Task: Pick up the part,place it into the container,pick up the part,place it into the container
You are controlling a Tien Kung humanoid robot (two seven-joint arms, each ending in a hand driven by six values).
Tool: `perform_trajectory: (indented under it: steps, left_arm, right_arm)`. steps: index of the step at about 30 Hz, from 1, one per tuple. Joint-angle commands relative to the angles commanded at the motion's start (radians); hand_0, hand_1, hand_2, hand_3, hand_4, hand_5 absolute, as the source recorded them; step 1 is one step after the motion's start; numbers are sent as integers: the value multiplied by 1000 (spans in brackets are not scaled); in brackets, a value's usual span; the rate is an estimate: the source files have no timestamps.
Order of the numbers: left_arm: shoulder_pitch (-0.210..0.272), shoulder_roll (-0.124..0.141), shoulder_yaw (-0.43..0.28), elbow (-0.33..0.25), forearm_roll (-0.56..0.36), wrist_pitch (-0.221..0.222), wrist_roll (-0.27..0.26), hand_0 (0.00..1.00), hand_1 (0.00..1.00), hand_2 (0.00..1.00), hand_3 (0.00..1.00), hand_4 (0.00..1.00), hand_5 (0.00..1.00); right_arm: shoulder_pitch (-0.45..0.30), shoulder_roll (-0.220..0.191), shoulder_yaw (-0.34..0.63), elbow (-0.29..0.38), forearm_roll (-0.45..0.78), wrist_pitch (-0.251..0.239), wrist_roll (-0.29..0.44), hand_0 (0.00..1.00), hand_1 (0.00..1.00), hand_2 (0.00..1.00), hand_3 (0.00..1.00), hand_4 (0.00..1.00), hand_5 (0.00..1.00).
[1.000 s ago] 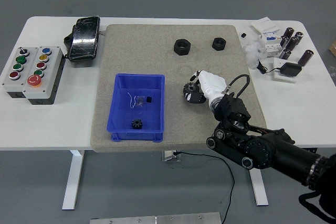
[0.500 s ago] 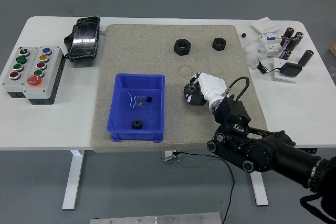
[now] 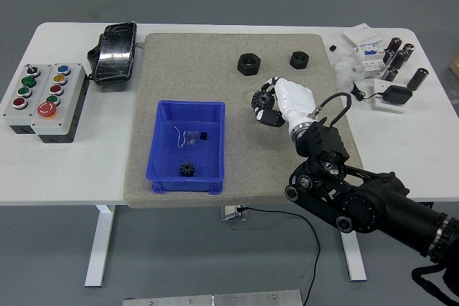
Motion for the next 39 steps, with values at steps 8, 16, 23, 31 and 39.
perform_trajectory:
  steps: [8,16,23,31,39]
  left_arm:
    - [-1,-1,-6,0,6,0,1,632,550,527,590,643,336]
    - [-1,-1,-17,0,16,1,7,632,551,527,590,645,341]
    - [-4,-1,-28,0,26,1,11,632,551,527,590,645,343]
    - [-4,0,-28,0,27,0,11,632,551,527,591,646,345]
    - [-5,1,-26,0,25,0,11,632,551,528,591,645,345]
  right_arm:
    - [-11,1,-80,164,70,-68,58,567,588,487,568,411,2]
    - [-4,5,-139,219,153,-52,145,586,607,542,602,439,2]
    - [3,7,-164,214,122,-24,119,544,621,620,657,565,20]
    - [5,10,-173,219,52,15,66,554,635,673,686,498,119]
    - [5,11,-171,222,40,29,54,532,652,715,698,784,238]
